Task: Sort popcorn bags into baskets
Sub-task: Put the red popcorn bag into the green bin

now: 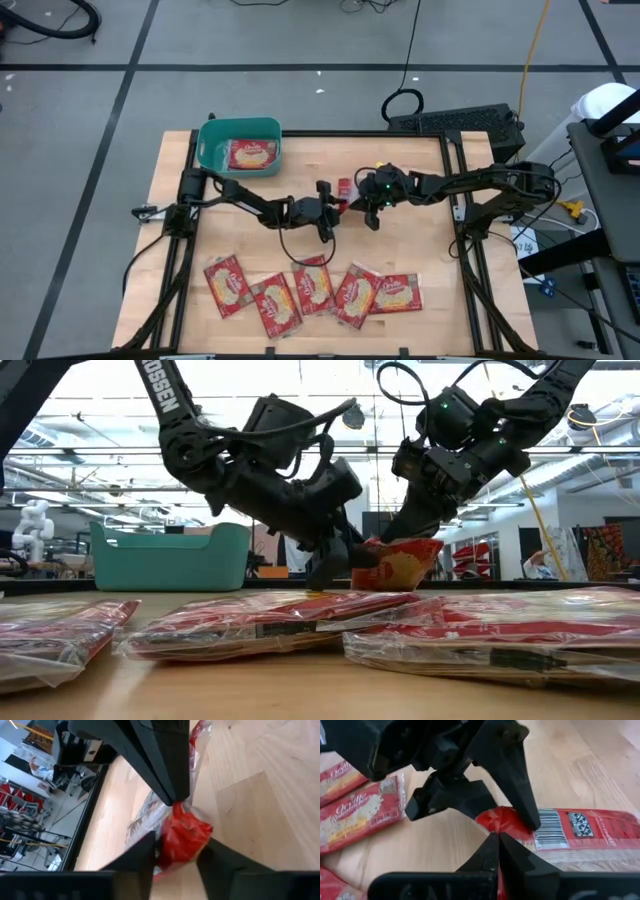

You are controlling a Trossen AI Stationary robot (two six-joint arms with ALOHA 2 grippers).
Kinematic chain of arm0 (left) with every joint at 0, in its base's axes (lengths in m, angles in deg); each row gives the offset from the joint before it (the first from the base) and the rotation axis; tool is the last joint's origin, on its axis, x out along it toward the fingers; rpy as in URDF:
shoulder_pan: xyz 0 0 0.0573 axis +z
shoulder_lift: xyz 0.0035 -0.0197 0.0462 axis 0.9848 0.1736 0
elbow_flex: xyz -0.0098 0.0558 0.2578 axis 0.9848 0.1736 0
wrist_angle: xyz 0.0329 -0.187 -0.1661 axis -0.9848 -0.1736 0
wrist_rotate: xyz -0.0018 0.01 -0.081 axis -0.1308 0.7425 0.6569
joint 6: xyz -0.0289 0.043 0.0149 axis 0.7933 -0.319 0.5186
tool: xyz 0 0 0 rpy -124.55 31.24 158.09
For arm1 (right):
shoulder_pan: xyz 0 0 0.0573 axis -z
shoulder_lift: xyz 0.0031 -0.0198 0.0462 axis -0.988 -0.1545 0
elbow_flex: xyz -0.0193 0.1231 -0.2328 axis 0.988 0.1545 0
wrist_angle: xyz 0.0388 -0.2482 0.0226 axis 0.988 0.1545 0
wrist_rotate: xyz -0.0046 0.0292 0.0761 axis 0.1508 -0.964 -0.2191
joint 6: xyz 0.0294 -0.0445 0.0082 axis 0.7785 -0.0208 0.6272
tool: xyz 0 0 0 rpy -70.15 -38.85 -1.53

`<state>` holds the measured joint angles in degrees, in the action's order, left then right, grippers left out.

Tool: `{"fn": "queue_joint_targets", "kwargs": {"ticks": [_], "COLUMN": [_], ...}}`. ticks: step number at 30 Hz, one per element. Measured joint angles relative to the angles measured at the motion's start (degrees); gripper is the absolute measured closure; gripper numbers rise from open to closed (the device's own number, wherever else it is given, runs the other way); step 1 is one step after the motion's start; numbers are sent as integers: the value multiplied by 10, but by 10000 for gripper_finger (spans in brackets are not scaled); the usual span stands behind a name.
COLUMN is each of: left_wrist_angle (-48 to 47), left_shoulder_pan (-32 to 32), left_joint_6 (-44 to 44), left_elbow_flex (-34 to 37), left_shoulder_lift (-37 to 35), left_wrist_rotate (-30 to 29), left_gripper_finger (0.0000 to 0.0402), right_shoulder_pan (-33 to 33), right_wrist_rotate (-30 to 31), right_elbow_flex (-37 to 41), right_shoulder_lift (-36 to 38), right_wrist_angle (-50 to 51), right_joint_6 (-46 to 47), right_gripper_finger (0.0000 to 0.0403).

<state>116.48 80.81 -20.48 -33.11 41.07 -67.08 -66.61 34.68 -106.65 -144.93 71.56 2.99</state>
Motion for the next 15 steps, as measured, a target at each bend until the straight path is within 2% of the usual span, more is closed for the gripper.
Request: {"fn": "queue_joint_targets", "kwargs": {"ticks": [4, 6, 12, 15], "left_wrist_angle": [1, 0, -19, -67], "left_shoulder_pan": [0, 0, 0, 3], "left_joint_6": [4, 15, 93, 142], "left_elbow_flex": [0, 0, 0, 0], "left_shoulder_lift": [0, -4, -38, -81], "left_wrist_rotate": [-1, -1, -22, -24], "left_gripper_finger": [362, 383, 362, 370], "right_shoulder_pan": [1, 1, 0, 0], "right_wrist_rotate": [2, 6, 71, 98], "right_elbow_flex": [0, 0, -1, -1], "right_shoulder_lift": [5, 18, 97, 146], "right_wrist_angle": [-11, -11, 16, 40], "right_joint_6": [31, 33, 28, 18], "right_gripper_finger": [401, 393, 342, 316]}}
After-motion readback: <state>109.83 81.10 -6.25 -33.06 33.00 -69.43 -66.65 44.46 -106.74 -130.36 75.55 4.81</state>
